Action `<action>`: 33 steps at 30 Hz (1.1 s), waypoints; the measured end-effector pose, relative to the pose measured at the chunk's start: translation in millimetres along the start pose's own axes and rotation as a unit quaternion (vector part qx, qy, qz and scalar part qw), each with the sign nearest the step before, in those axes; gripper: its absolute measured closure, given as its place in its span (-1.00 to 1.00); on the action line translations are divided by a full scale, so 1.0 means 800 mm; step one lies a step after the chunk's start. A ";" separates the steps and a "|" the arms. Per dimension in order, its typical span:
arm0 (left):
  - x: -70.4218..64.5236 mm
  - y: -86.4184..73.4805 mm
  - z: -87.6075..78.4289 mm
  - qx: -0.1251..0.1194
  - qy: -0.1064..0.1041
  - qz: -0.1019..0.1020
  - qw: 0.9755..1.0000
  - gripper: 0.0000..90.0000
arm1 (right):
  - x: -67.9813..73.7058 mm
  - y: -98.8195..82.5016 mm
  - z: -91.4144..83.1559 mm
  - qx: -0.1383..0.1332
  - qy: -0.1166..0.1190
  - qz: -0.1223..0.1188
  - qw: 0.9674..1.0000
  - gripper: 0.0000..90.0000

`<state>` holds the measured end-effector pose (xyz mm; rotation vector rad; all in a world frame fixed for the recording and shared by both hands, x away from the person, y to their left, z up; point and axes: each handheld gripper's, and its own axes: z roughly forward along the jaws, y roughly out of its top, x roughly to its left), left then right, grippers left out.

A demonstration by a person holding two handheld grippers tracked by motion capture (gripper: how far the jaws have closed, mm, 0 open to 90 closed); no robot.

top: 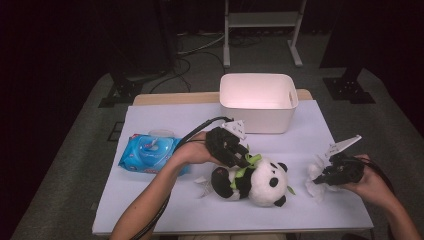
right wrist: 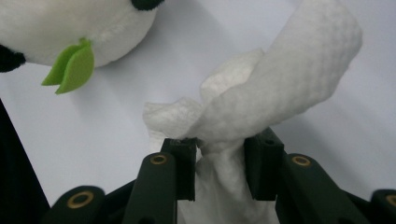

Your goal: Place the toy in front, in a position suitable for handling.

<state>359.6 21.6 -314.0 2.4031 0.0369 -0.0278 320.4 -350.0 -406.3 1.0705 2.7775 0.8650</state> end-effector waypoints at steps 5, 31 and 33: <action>0.001 -0.002 -0.003 -0.002 0.005 -0.002 1.000 0.14 | 0.001 -0.003 -0.008 -0.004 -0.006 -0.002 1.000 0.39; 0.000 -0.005 -0.002 -0.005 0.008 -0.003 1.000 -0.04 | 0.027 0.036 -0.027 -0.032 0.005 -0.046 0.998 0.42; -0.002 -0.003 -0.002 -0.006 0.009 -0.001 1.000 -0.04 | 0.034 0.043 -0.027 -0.053 0.017 -0.057 0.997 0.48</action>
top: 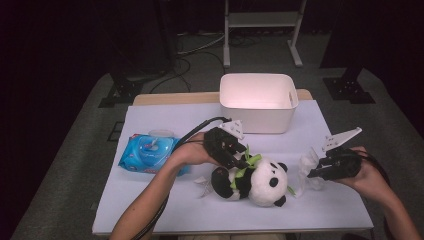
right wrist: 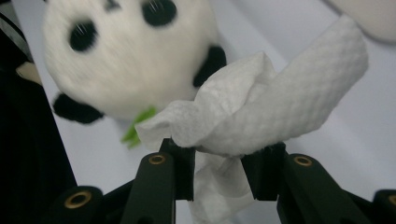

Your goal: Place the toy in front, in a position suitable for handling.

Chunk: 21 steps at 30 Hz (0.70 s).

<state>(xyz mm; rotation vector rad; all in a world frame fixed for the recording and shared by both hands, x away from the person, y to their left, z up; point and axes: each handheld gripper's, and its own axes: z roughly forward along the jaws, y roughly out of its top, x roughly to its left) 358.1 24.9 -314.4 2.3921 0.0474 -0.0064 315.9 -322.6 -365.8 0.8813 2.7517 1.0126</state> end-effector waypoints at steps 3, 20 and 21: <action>-0.001 0.002 0.000 -0.007 -0.001 0.004 1.000 -0.04 | 0.007 0.013 -0.002 -0.021 0.017 -0.011 1.000 0.53; -0.012 0.023 0.010 -0.025 -0.012 0.021 0.999 0.00 | 0.078 0.121 0.045 -0.029 0.092 -0.131 0.987 0.54; -0.010 0.020 0.011 -0.016 -0.013 0.020 1.000 0.04 | 0.077 0.122 0.048 -0.021 0.086 -0.135 0.987 0.55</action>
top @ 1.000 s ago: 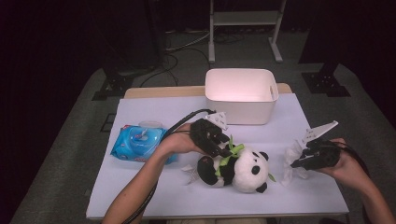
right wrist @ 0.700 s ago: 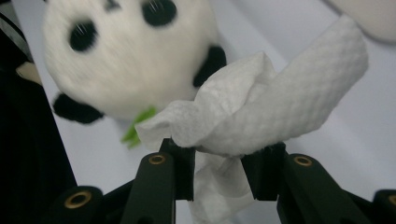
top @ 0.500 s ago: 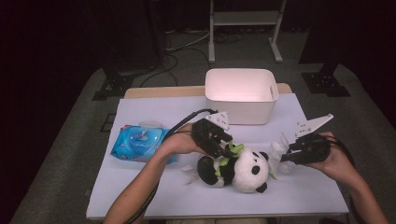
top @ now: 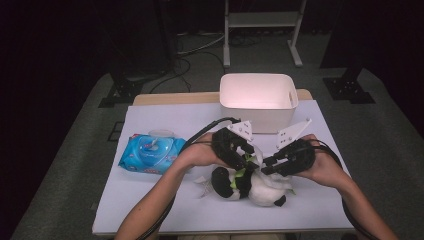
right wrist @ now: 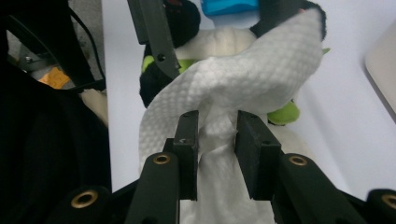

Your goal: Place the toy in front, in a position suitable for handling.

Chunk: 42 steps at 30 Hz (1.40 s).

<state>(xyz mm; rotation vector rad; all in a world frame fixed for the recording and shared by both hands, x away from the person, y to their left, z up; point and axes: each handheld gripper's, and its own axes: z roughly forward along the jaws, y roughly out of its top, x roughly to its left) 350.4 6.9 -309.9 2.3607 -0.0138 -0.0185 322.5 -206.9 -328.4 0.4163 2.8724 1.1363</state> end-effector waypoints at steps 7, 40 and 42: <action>0.002 -0.007 -0.008 -0.004 0.009 -0.012 1.000 -0.05 | -0.002 -0.010 -0.004 0.002 -0.010 0.007 1.000 0.86; 0.007 -0.074 -0.057 -0.006 0.066 -0.058 0.996 -0.27 | -0.034 -0.199 -0.088 0.033 -0.110 0.203 0.973 0.71; 0.007 -0.076 -0.058 -0.006 0.066 -0.061 0.996 -0.28 | -0.033 -0.196 -0.086 0.034 -0.107 0.199 0.974 0.69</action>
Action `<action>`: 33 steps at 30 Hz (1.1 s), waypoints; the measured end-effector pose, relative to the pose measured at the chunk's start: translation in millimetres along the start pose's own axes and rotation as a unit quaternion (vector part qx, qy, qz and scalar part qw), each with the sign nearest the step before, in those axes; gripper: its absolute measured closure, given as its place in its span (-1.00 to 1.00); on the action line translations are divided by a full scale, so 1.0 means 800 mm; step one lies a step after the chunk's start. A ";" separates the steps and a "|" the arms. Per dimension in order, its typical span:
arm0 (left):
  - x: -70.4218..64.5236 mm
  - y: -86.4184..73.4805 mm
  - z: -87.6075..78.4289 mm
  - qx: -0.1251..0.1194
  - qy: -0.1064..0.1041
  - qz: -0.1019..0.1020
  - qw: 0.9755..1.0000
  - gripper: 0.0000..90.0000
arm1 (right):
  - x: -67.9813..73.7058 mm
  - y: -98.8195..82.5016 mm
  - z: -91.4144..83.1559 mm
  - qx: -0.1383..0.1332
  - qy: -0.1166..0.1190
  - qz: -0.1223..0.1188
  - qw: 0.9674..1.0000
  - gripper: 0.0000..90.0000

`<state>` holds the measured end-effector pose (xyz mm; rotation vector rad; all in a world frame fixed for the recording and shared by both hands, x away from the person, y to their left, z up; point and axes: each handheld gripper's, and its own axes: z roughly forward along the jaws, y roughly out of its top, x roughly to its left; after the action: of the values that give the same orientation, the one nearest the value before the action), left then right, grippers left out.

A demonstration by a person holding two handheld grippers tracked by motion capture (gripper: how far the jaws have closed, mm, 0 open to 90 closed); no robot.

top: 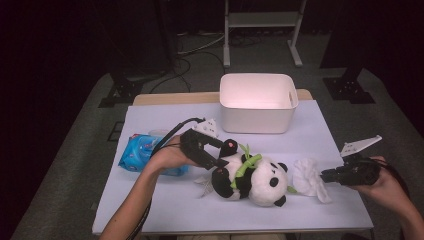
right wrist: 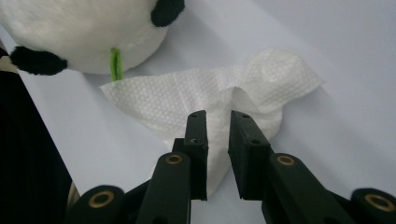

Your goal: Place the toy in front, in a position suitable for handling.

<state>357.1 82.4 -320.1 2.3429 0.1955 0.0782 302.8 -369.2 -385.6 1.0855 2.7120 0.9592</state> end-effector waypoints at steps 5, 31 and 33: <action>0.000 -0.002 0.000 -0.001 0.000 0.000 1.000 -0.30 | 0.005 0.006 0.007 -0.002 0.013 -0.008 1.000 0.66; -0.001 -0.004 0.001 0.001 0.000 0.002 1.000 -0.35 | 0.000 -0.016 0.067 0.039 0.031 -0.006 0.999 0.71; -0.001 -0.004 0.001 0.001 0.000 0.002 1.000 -0.35 | -0.001 -0.017 0.067 0.038 0.029 -0.005 0.999 0.72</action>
<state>356.0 84.1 -322.7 2.3445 0.1906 0.0803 309.9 -349.3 -436.4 1.0723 2.8197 0.9065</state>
